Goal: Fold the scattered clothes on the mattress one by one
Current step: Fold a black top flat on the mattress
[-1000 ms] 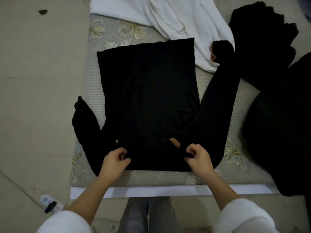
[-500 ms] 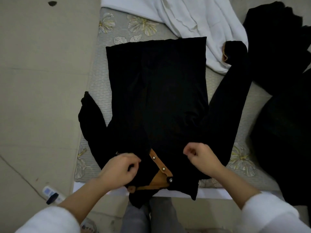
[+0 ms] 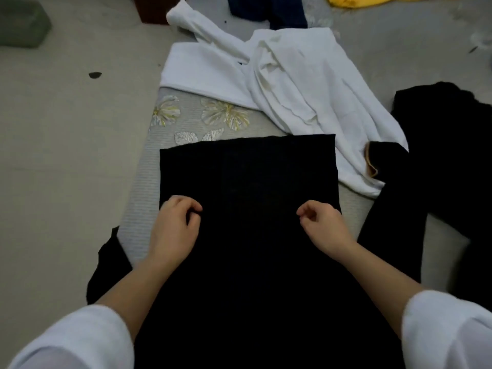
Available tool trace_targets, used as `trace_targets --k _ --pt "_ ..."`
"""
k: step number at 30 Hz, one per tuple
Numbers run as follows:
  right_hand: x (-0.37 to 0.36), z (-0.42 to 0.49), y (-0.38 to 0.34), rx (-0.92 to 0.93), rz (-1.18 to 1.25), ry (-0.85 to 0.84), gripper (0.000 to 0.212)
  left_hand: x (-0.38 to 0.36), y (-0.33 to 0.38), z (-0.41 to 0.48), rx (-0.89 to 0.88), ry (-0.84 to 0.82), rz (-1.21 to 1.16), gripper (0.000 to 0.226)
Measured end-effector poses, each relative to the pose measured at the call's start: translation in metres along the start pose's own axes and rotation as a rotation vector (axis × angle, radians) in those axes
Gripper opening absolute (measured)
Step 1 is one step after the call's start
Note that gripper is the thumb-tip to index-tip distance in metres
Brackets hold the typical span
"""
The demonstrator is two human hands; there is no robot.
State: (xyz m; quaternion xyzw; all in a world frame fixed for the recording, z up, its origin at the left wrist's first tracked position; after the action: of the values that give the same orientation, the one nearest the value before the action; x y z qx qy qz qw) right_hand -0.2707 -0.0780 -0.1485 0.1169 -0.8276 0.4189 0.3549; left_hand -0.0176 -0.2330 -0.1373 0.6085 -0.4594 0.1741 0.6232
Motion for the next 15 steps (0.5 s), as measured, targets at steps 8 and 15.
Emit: trace_targets --k 8,15 --pt "-0.014 0.108 -0.067 0.24 -0.103 0.05 0.039 -0.018 0.002 0.1 -0.218 0.03 0.339 0.041" --pt "-0.029 0.15 -0.086 0.208 -0.375 0.019 0.046 -0.016 -0.003 0.112 -0.307 0.084 0.586 0.047"
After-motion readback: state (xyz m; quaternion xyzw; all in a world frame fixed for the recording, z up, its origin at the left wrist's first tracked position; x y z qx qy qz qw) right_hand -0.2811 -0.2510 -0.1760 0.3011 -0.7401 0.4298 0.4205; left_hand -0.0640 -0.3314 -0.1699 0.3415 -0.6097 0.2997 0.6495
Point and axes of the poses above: each hand's wrist, its own z-axis towards the middle knuckle, its own x-axis out of the back of the hand, y = z × x, the point moved 9 cm from there along z, towards the middle knuckle, and after that the axes turned 5 degrees about x, right-handed, at the moved point
